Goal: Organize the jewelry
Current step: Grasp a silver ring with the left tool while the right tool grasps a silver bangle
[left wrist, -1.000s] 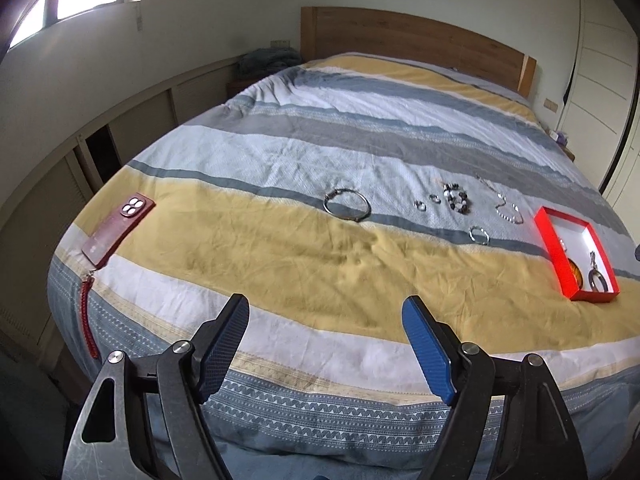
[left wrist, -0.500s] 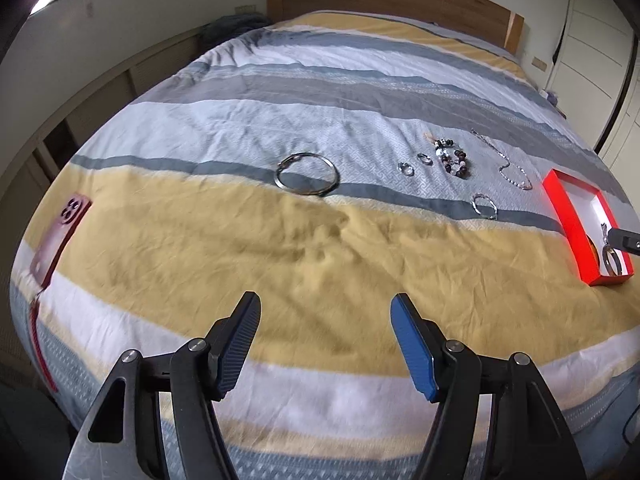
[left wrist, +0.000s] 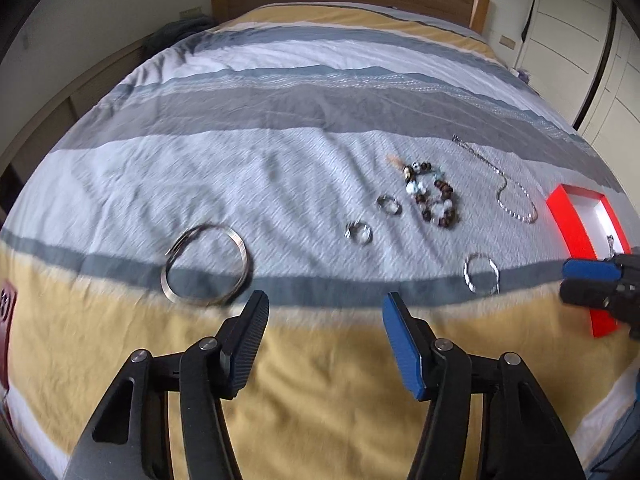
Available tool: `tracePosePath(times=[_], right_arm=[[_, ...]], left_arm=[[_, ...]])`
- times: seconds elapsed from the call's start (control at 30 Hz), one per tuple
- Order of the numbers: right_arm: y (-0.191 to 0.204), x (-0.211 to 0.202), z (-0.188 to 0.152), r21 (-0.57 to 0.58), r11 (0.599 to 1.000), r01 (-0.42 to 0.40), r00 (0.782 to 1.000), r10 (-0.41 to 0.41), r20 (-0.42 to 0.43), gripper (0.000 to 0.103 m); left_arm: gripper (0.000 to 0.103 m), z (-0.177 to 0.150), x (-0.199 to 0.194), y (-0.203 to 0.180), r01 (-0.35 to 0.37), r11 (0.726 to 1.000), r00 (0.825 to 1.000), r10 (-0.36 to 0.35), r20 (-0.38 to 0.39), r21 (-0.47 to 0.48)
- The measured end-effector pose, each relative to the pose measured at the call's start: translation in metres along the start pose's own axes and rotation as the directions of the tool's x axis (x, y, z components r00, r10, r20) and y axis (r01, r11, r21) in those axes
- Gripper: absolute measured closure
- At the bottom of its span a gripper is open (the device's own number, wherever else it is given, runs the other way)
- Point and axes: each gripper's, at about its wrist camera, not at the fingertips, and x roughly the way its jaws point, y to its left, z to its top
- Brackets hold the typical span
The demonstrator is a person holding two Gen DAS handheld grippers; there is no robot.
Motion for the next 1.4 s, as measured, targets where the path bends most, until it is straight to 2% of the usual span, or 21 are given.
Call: tracePosePath(times=[0.27,0.33,0.43,0.6,0.7,0.73,1.1,1.4], right_arm=[[-0.003,0.044,0.018,-0.013,1.0,-0.019,0.999,0.018,-0.051,0.072],[-0.003,0.054,0.021,-0.018,1.0,-0.016,0.998,0.015,-0.065,0.074],[-0.002,0.068,0.021,-0.034,0.999,-0.005,0.996,0.002,-0.091,0.082],[0.003,0.082,0.023,-0.059,0.998,0.013,0.994,-0.019,-0.108,0.092],[0.003,0.083,0.023,-0.059,0.998,0.013,0.995,-0.019,-0.102,0.099],[0.003,0.082,0.023,-0.058,0.998,0.012,0.995,-0.018,-0.097,0.099],[0.006,0.044,0.018,-0.043,0.999,0.013,1.0,-0.014,-0.015,0.099],[0.017,-0.012,0.012,-0.036,0.999,0.026,0.997,-0.023,0.068,0.099]], left_arm=[[0.051,0.034,0.044,-0.009,0.032,0.999,0.999,-0.032,-0.023,0.024],[0.054,0.037,0.054,-0.012,0.032,0.999,0.999,-0.031,-0.034,0.038],[0.06,0.037,0.067,-0.015,0.038,0.998,0.998,-0.036,-0.058,0.042],[0.066,0.037,0.074,-0.013,0.046,0.999,0.998,-0.044,-0.055,0.027],[0.08,0.037,0.075,-0.015,0.052,0.998,0.997,-0.051,-0.054,0.023],[0.084,0.037,0.075,-0.015,0.057,0.998,0.997,-0.056,-0.056,0.02],[0.084,0.031,0.052,-0.016,0.053,0.999,0.998,-0.053,-0.035,-0.001],[0.084,0.026,0.0,-0.016,0.04,0.999,0.999,-0.04,0.018,-0.008]])
